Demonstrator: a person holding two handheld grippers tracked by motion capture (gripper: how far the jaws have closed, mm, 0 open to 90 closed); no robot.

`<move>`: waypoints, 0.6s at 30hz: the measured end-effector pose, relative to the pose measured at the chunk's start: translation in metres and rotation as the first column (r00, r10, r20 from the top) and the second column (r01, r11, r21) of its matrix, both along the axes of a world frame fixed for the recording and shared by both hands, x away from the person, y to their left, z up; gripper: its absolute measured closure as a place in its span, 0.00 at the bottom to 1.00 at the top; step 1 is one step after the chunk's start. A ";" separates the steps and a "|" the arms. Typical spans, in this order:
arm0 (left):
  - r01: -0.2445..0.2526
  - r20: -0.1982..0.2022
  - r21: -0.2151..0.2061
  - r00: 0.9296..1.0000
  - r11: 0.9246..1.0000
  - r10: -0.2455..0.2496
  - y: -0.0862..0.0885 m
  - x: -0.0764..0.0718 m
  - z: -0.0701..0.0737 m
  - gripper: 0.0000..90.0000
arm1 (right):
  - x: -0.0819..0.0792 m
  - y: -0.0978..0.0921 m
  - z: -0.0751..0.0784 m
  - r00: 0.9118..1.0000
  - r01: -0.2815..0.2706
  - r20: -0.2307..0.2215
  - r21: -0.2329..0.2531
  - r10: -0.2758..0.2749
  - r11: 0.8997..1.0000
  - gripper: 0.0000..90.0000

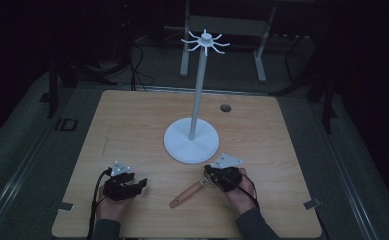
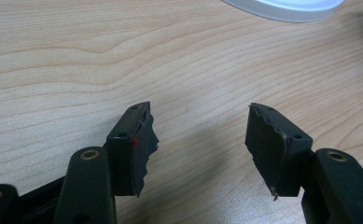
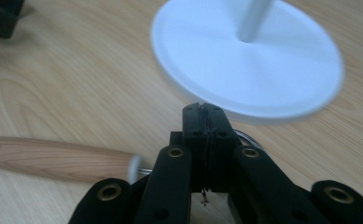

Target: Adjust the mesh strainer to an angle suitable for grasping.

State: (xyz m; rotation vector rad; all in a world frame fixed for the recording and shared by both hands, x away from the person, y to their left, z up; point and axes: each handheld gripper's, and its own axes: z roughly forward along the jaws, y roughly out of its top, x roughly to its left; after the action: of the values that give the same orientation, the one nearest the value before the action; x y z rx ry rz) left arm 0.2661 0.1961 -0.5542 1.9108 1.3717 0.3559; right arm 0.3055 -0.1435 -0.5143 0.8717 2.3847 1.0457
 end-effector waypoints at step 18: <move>0.000 0.003 -0.004 1.000 1.000 0.000 0.001 0.000 0.000 0.46 | 0.017 0.007 -0.023 0.997 0.059 -0.030 -0.176 -0.065 0.983 0.96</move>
State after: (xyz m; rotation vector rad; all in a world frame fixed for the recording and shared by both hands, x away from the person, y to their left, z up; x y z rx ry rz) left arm 0.2661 0.1975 -0.5537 1.9057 1.3696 0.3560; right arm 0.3221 -0.1367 -0.5377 0.9016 2.4185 0.7892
